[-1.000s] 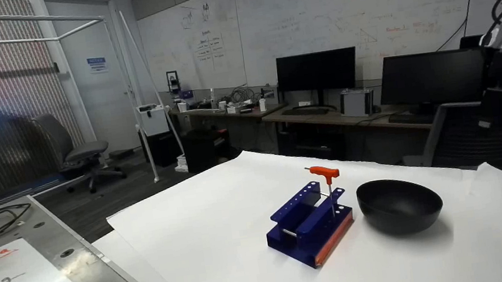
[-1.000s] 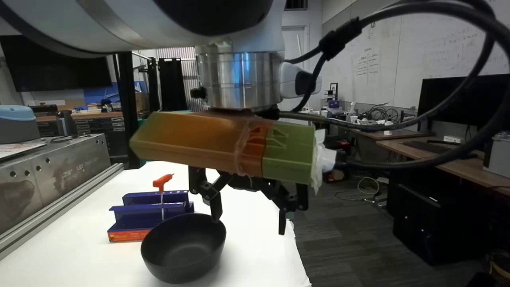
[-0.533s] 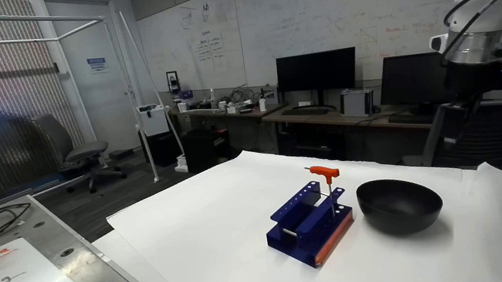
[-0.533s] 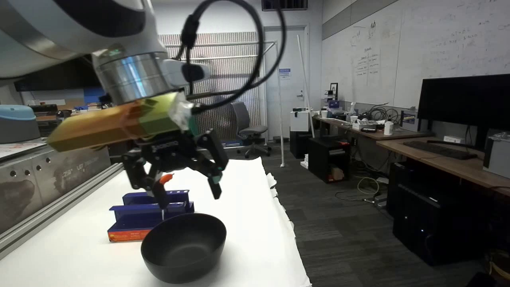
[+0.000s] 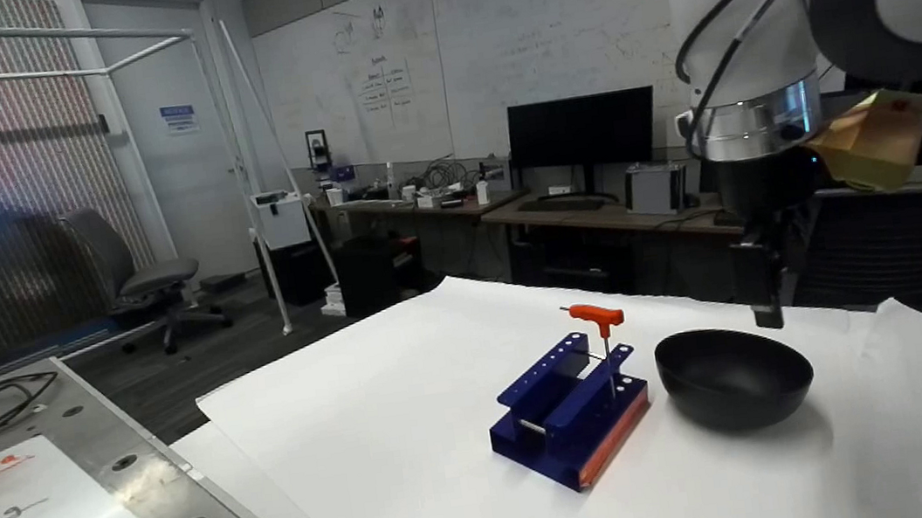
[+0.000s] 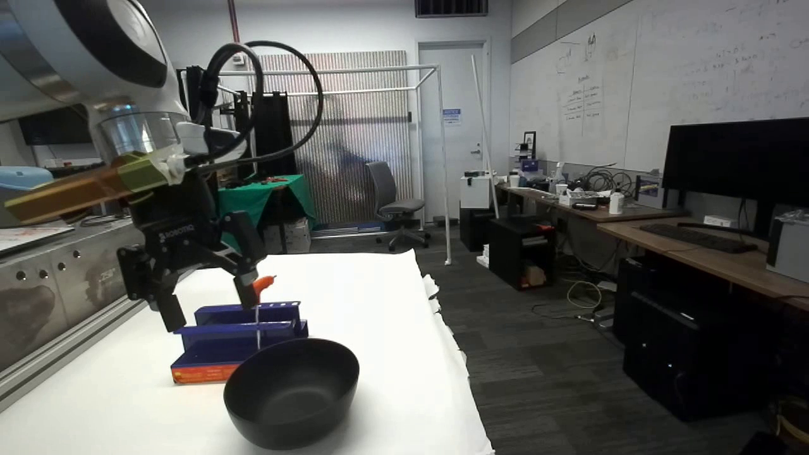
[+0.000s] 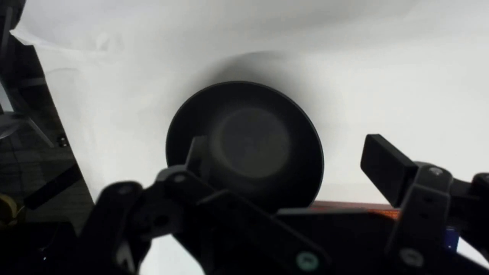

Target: Pick the orange object and put it in the bowl

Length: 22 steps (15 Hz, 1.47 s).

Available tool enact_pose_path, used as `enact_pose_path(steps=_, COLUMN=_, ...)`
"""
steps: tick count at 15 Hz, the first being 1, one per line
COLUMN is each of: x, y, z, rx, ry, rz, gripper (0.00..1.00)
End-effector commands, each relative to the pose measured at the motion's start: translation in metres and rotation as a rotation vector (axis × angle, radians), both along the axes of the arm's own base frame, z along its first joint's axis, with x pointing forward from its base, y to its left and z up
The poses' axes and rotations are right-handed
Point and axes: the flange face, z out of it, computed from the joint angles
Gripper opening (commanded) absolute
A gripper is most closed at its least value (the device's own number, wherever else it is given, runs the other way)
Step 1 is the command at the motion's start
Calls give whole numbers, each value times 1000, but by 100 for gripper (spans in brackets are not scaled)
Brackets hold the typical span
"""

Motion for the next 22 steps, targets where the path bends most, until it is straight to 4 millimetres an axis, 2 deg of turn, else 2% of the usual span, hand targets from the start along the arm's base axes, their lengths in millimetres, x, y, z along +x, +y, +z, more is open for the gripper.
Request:
enact_pose_path(steps=1, x=40, y=19, z=-3, rx=36, ry=-21, rz=-62, gripper=100)
enact_pose_path(steps=4, x=65, y=26, z=-10, rx=100, ry=-56, rz=-58, gripper=100)
enact_pose_path(steps=12, x=111, y=14, z=-19, rx=232, ry=-125, rz=-37, gripper=100)
enact_pose_path(steps=18, x=127, y=10, z=-20, rx=274, ry=-162, rz=-23, gripper=100)
enact_pose_path(steps=19, x=143, y=13, z=-32, rx=273, ry=-158, rz=-25, gripper=100)
enact_pose_path(steps=22, x=157, y=14, z=-42, rx=270, ry=-167, rz=-18, gripper=100)
